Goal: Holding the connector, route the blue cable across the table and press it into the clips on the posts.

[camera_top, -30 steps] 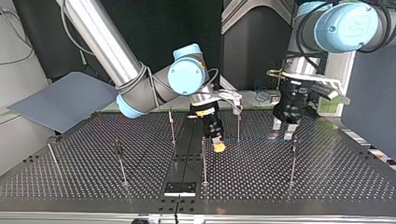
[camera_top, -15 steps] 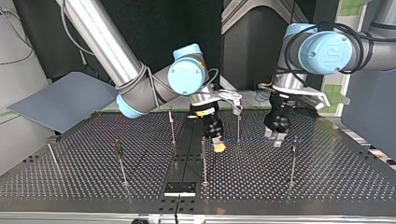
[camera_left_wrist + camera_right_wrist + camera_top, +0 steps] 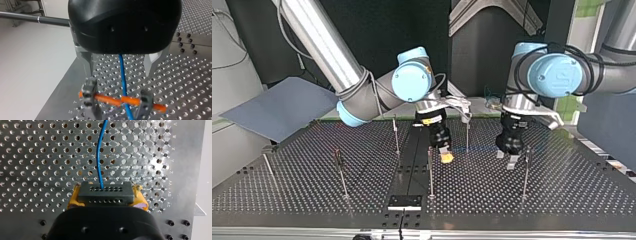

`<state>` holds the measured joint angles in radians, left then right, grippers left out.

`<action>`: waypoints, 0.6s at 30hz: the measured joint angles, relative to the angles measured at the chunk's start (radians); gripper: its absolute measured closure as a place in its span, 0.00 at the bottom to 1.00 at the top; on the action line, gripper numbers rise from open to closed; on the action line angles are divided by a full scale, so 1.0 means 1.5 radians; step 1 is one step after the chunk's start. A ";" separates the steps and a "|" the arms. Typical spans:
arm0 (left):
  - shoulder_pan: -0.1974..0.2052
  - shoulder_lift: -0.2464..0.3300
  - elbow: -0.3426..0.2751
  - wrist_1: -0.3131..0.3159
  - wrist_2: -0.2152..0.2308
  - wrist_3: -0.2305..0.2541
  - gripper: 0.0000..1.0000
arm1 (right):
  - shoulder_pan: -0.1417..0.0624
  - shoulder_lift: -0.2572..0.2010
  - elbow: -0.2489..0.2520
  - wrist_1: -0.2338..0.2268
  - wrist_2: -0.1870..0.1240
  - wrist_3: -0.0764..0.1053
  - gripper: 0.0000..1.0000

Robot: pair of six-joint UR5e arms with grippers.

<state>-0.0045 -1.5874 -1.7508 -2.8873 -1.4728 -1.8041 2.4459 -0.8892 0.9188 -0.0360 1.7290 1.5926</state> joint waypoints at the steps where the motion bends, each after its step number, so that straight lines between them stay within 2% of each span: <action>1: 0.001 -0.001 0.001 0.001 0.000 -0.001 0.00 | 0.000 0.000 0.000 0.000 0.000 0.000 1.00; 6: 0.002 -0.002 0.002 0.004 -0.006 -0.001 0.00 | 0.000 0.000 0.000 0.001 0.000 0.000 1.00; 7: 0.002 -0.002 0.002 0.004 -0.009 0.000 0.14 | 0.000 0.000 0.000 0.001 0.000 0.000 1.00; 9: 0.003 -0.002 0.002 0.003 -0.016 0.001 0.14 | 0.000 0.000 0.000 0.002 0.000 0.000 1.00; 10: 0.002 -0.002 0.002 0.002 -0.019 0.001 0.47 | 0.000 0.000 0.000 0.002 0.000 0.000 1.00; 11: 0.002 -0.002 0.002 0.002 -0.021 0.002 0.70 | 0.000 0.000 0.000 0.002 0.000 0.000 1.00; 12: 0.002 -0.002 0.002 0.000 -0.026 0.003 0.70 | 0.000 0.000 0.000 0.002 0.000 0.000 1.00; 14: 0.001 -0.003 0.002 -0.002 -0.030 0.005 1.00 | 0.000 0.000 0.000 0.003 0.000 0.000 1.00; 18: 0.000 -0.003 0.001 -0.012 -0.039 0.007 1.00 | 0.001 0.000 0.000 0.004 0.000 0.000 1.00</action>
<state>-0.0041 -1.5917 -1.7492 -2.9051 -1.5316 -1.7938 2.4474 -0.8892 0.9193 -0.0295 1.7293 1.5926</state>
